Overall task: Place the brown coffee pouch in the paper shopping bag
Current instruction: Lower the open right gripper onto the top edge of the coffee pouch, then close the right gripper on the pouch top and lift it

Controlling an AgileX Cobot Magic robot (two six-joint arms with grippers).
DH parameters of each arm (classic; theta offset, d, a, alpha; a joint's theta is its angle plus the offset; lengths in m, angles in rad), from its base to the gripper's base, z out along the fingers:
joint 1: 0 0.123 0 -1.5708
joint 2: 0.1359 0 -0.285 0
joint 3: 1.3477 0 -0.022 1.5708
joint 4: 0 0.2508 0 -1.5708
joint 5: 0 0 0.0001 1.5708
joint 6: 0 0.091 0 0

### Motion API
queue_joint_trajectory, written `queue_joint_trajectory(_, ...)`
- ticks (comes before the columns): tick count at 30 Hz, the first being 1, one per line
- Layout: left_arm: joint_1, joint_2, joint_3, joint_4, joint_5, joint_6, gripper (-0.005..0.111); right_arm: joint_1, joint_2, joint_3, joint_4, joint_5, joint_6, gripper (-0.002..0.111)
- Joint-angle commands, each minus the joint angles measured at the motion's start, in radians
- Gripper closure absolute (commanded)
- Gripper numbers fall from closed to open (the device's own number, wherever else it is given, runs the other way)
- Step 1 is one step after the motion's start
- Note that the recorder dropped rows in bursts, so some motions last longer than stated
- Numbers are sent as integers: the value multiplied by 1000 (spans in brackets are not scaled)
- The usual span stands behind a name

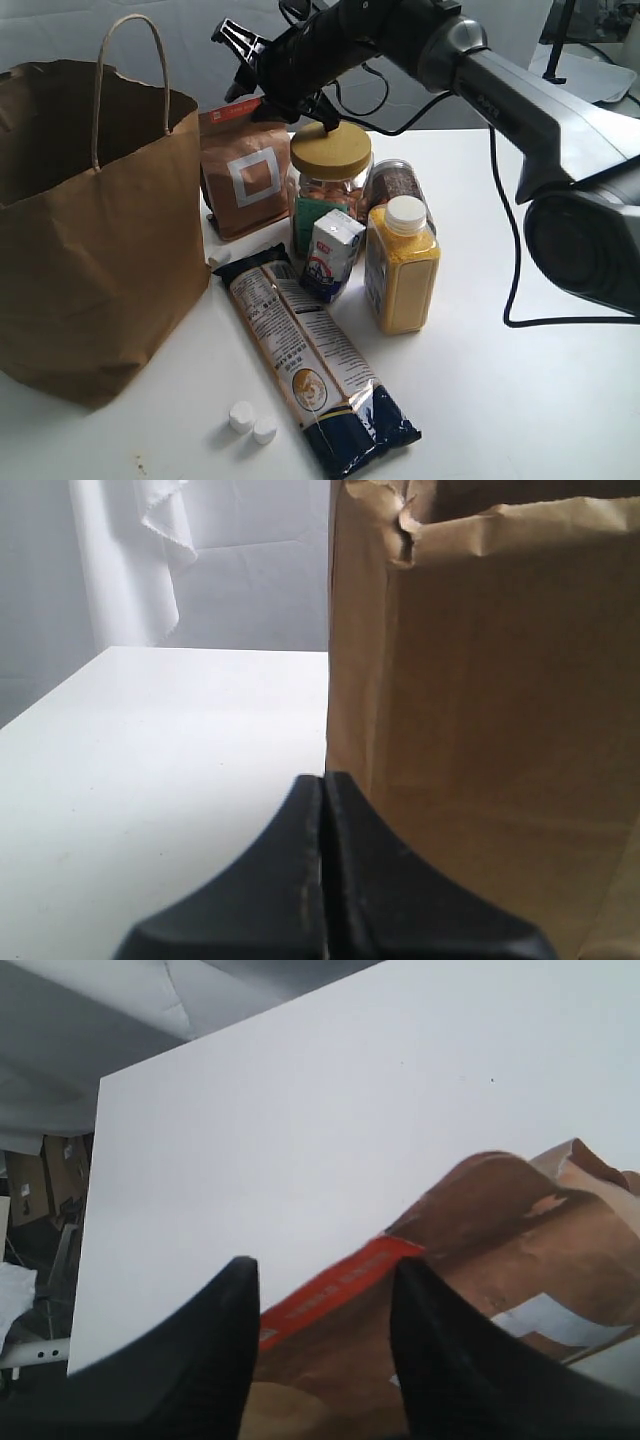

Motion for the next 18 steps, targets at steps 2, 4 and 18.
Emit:
queue_joint_trajectory(2, 3, -3, 4, 5, 0, -3, 107, 1, -8, 5, -10, 84, 1, 85)
queue_joint_trajectory(4, 3, -3, 4, 5, 0, -3, 107, 1, -8, 5, -12, 98, 1, 94)
queue_joint_trajectory(18, 3, -3, 4, 5, 0, -3, 107, 1, -79, 5, -20, 232, -580, 108)
